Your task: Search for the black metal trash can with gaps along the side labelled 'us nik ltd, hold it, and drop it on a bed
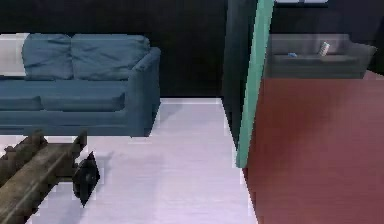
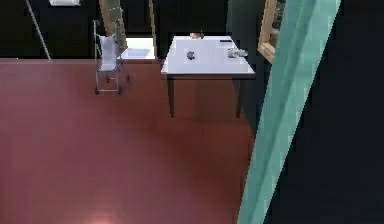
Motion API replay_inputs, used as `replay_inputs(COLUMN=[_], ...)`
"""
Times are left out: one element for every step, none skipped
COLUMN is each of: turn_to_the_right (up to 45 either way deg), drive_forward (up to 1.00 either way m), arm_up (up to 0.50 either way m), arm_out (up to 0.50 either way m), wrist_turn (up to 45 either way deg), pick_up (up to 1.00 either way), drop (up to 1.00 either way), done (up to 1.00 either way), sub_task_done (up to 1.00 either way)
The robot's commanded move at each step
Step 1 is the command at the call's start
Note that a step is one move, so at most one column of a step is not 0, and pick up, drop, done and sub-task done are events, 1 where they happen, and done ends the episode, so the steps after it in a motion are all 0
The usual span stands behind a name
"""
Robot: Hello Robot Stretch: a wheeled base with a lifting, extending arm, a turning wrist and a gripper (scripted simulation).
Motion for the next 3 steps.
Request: replay_inputs(turn_to_the_right=[45.0,0.0,27.0], drive_forward=[0.0,0.35,0.0], arm_up=[0.0,0.0,0.0], arm_out=[0.0,0.0,0.0], wrist_turn=[0.0,0.0,0.0], pick_up=[0.0,0.0,0.0], drop=[0.0,0.0,0.0], done=[0.0,0.0,0.0], sub_task_done=[0.0,0.0,0.0])
